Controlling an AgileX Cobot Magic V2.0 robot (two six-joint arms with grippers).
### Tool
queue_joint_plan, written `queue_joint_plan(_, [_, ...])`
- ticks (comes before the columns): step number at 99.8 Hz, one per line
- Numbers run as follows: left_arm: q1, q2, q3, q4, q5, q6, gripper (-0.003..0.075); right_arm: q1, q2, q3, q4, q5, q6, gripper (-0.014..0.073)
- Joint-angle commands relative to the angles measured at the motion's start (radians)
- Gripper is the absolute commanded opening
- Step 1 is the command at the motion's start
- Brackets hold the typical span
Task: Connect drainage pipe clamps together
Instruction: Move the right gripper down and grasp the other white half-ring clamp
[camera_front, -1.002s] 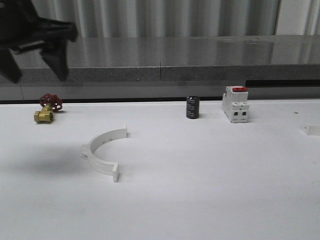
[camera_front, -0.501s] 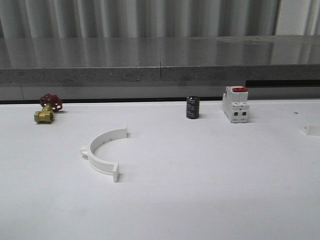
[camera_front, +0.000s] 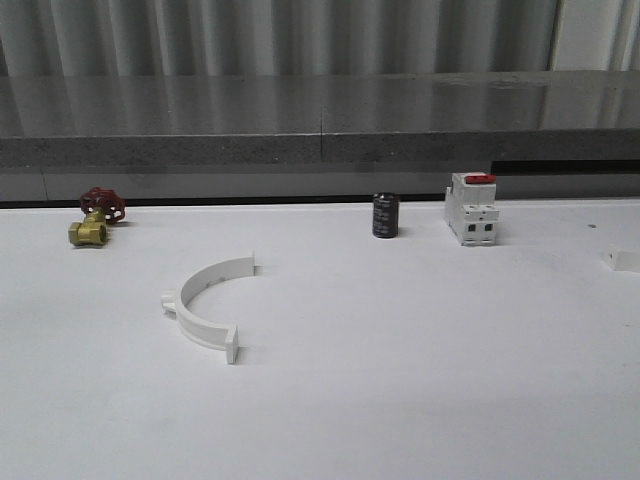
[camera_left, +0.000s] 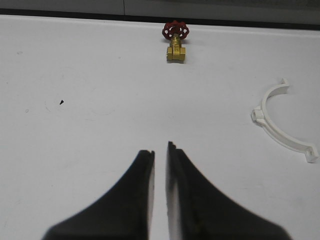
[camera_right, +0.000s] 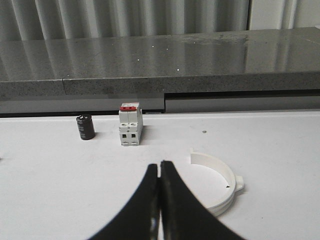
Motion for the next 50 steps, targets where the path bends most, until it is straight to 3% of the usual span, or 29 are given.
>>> queue_joint_plan(1, [0.005, -0.006, -0.024, 0.010, -0.065, 0.001, -0.0020, 0.002, -0.018, -0.020, -0.001, -0.078, -0.003, -0.0067])
queue_joint_plan(34, [0.005, -0.004, -0.024, 0.005, -0.055, 0.001, -0.0020, 0.002, -0.018, -0.027, -0.001, -0.082, -0.003, -0.0067])
queue_joint_plan(50, [0.005, -0.004, -0.024, 0.005, -0.055, 0.001, -0.0020, 0.002, -0.005, -0.105, -0.001, 0.004, -0.003, -0.0067])
